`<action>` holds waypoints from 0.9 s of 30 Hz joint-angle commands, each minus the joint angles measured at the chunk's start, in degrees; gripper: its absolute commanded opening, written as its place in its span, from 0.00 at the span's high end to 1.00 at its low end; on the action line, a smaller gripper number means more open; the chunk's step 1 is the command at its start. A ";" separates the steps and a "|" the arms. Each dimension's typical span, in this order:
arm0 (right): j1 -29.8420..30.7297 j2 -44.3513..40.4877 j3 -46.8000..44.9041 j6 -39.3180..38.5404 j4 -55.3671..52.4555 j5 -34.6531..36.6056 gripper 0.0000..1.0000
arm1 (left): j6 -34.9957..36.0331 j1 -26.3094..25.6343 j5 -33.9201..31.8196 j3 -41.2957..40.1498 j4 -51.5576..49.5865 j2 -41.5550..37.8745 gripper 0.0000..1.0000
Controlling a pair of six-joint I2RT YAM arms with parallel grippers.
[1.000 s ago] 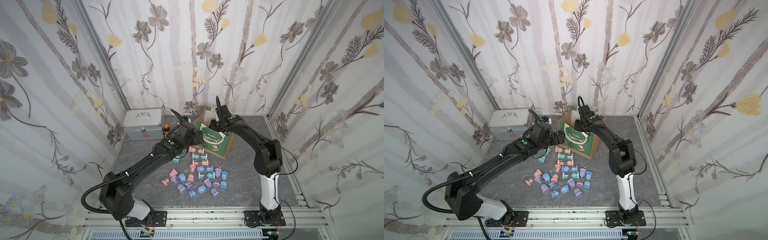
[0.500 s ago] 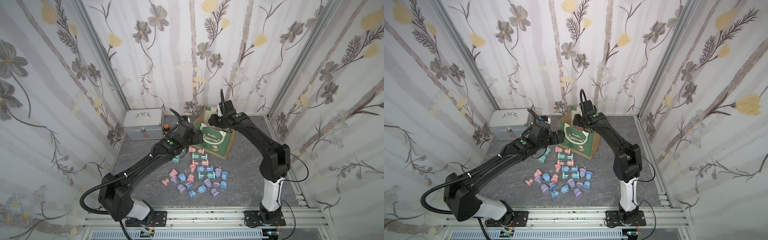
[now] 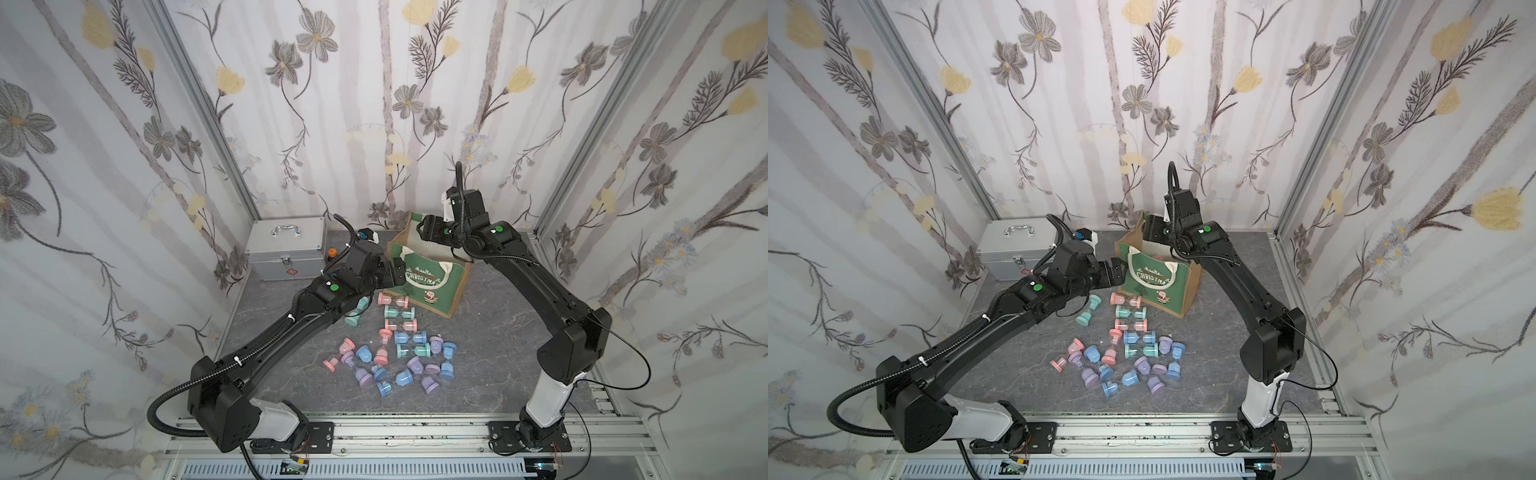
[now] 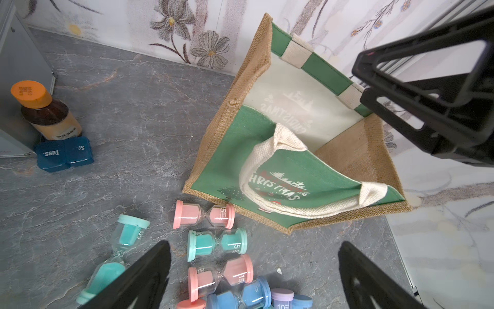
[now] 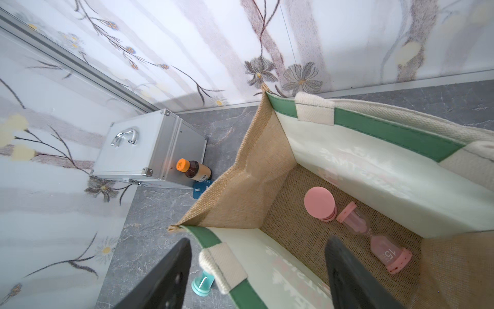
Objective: Put the hourglass into the canvas bag
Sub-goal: Place the hourglass in the canvas bag, then pick up the hourglass from the center of the board.
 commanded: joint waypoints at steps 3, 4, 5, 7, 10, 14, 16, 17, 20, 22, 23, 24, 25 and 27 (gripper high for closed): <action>2.14 -5.62 -3.62 0.17 -0.15 3.89 0.21 | 0.10 0.05 2.24 -1.86 -1.78 -3.08 0.00; 2.50 -6.83 -4.85 0.29 -0.07 4.51 0.21 | 0.36 0.05 2.33 -2.47 -1.85 -3.90 0.00; 2.80 -7.95 -5.94 0.57 -0.14 4.95 0.20 | 0.59 0.05 2.34 -2.97 -2.12 -4.51 0.00; 3.56 -10.75 -9.02 1.12 -0.25 5.85 0.19 | 1.32 0.03 2.30 -3.65 -3.51 -5.90 0.00; 5.28 -15.27 -13.80 1.66 -0.16 7.88 0.18 | 2.35 0.05 3.27 -4.88 -5.03 -8.04 0.00; 8.35 -21.30 -20.34 2.26 -0.35 10.39 0.16 | 3.30 0.02 4.01 -6.81 -5.96 -10.19 0.00; 10.22 -23.83 -23.91 2.89 -0.71 12.35 0.16 | 3.69 0.04 4.01 -8.14 -6.83 -11.23 0.00; 11.15 -24.81 -25.53 3.03 -0.67 13.18 0.16 | 3.79 0.01 3.89 -8.89 -7.06 -11.64 0.00; 14.05 -27.16 -30.30 4.55 -0.74 15.65 0.16 | 3.18 0.02 2.93 -11.22 -7.84 -13.06 0.00; 17.94 -28.27 -34.14 5.32 0.06 16.56 0.16 | 2.31 0.05 3.10 -12.69 -7.71 -14.02 0.00; 18.96 -28.63 -36.03 5.67 0.73 16.47 0.16 | 2.18 0.00 3.59 -13.33 -7.47 -14.37 0.00; 19.72 -28.83 -37.95 7.08 1.09 16.52 0.16 | 1.83 0.00 3.89 -13.91 -7.32 -14.60 0.00; 20.39 -28.80 -39.82 8.97 1.00 16.81 0.17 | 1.43 0.00 4.09 -14.33 -7.38 -14.79 0.00; 22.12 -29.06 -42.91 12.40 0.88 17.56 0.18 | 0.65 0.04 4.45 -15.32 -7.56 -15.14 0.00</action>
